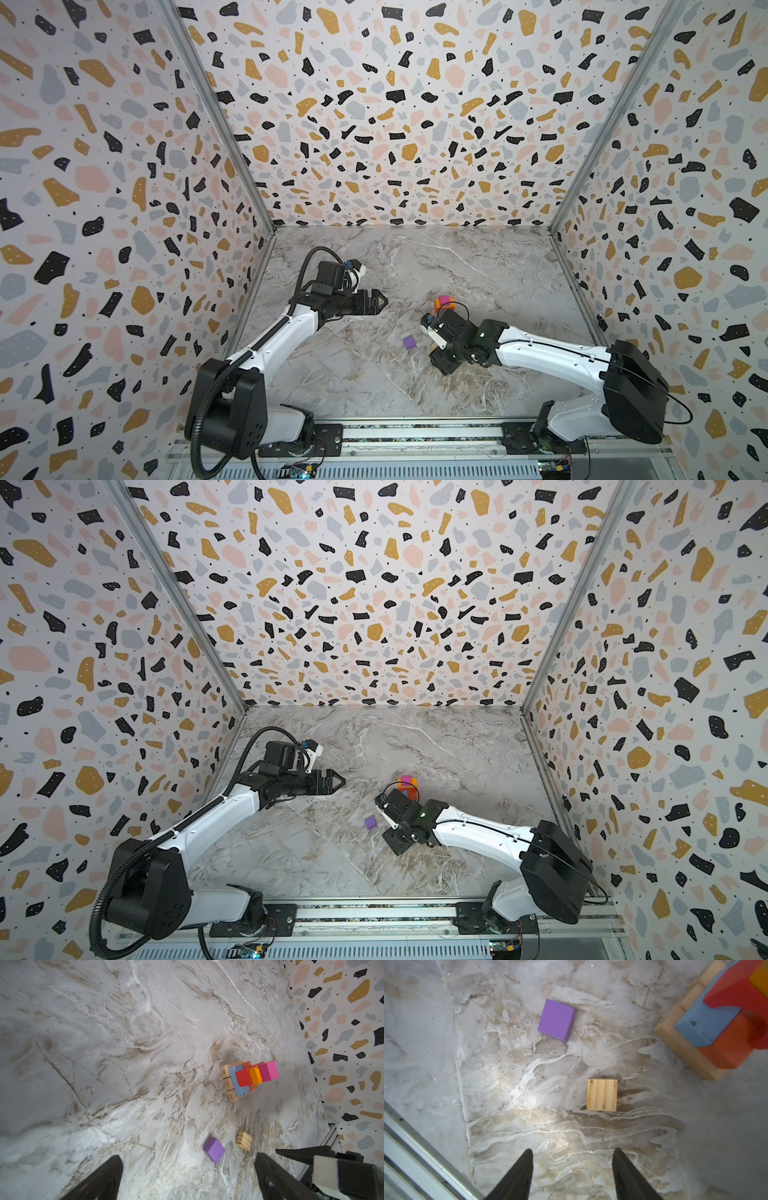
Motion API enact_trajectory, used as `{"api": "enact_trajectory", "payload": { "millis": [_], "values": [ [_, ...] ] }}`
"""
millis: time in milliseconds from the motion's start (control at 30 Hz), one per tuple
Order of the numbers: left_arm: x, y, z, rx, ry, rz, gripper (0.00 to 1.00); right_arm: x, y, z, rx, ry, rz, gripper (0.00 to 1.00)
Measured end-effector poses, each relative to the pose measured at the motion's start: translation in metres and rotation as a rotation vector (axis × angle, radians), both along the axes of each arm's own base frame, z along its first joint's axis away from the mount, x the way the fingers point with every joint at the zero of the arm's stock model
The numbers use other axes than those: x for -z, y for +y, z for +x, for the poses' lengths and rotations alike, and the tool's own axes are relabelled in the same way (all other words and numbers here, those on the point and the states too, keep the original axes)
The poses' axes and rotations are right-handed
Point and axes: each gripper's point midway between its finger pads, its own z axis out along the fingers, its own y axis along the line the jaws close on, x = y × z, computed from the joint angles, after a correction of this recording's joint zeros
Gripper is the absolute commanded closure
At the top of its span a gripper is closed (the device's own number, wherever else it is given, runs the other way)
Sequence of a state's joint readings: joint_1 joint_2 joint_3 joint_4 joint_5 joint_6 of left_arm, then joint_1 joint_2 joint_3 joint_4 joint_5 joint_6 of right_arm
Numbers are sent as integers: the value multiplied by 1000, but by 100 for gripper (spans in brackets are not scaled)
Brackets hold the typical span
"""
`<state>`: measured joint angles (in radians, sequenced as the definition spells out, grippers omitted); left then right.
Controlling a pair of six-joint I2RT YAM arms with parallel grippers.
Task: Build the wood block tower
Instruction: 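Move the right gripper down over the small light-wood cube, then close the right gripper on the light-wood cube and lift it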
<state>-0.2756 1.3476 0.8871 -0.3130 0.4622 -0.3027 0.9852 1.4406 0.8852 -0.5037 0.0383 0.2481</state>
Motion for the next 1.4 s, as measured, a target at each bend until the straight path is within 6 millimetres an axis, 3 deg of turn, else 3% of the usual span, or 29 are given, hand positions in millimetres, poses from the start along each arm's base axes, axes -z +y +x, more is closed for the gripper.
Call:
{"api": "enact_trajectory", "payload": {
  "millis": [200,467,700,1067,1400],
  "values": [
    [0,0,0,0,0,0,0,19,5,6,32,-5,-35,44],
    [0,0,0,0,0,0,0,19,11,19,64,-58,-19,45],
    [0,0,0,0,0,0,0,32,9,27,81,-62,-48,46],
    [0,0,0,0,0,0,0,29,10,42,118,-84,-12,47],
    [0,0,0,0,1,0,0,41,2,43,136,-41,-10,51]
  ]
}}
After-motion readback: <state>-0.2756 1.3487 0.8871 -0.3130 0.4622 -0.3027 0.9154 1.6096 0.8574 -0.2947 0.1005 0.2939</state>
